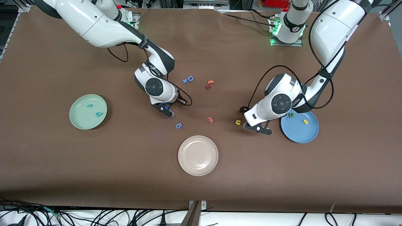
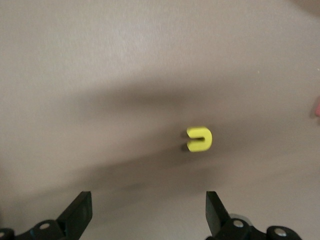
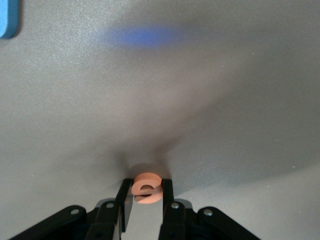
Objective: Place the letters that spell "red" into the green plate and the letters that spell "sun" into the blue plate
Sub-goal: 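Grasp the orange e with the right gripper while the left gripper reaches yellow letter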
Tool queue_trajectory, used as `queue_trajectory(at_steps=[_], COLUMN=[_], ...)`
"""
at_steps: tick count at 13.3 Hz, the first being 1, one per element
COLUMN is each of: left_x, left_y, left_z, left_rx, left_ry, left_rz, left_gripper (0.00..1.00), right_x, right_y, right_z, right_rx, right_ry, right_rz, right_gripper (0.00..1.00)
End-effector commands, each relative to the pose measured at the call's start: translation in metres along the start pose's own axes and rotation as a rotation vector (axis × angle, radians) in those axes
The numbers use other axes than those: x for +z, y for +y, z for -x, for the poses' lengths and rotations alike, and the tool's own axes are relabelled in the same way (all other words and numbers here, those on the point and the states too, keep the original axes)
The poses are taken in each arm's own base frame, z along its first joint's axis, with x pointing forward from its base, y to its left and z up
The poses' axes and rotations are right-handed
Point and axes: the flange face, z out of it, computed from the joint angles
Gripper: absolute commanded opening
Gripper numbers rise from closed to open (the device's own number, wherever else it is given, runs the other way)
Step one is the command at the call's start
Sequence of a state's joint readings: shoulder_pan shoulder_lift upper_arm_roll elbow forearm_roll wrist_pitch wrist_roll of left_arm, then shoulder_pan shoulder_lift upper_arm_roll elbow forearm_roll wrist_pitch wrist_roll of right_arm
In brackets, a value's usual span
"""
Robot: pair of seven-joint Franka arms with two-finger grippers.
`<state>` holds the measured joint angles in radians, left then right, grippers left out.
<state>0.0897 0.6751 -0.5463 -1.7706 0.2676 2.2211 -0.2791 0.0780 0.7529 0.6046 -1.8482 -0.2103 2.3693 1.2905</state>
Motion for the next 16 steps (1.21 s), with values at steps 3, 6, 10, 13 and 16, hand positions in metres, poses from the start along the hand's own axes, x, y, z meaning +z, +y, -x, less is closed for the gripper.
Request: queue_trajectory(at_steps=[3, 6, 10, 13, 16], left_x=[0.016, 0.029, 0.047, 0.050, 0.057], left_y=[0.021, 0.041, 0.054, 0.055, 0.055], left_z=[-0.017, -0.018, -0.014, -0.013, -0.013], left_rx=[0.050, 0.076, 0.027, 0.055, 0.082], left_ry=[0.079, 0.101, 0.080, 0.085, 0.086], left_rz=[0.005, 0.026, 0.014, -0.015, -0.043], left_gripper=[1.00, 1.00, 0.94, 0.86, 0.79], right_x=[-0.017, -0.056, -0.103, -0.141, -0.168], right_y=[0.003, 0.016, 0.067, 0.129, 0.195], right_z=[-0.015, -0.049, -0.110, -0.170, -0.228], right_rx=[0.009, -0.007, -0.117, -0.219, -0.365], right_ry=[0.012, -0.021, -0.091, -0.175, -0.225], right_rz=[0.036, 0.141, 0.215, 0.241, 0.203], right_gripper=[0.15, 0.15, 0.15, 0.16, 0.16])
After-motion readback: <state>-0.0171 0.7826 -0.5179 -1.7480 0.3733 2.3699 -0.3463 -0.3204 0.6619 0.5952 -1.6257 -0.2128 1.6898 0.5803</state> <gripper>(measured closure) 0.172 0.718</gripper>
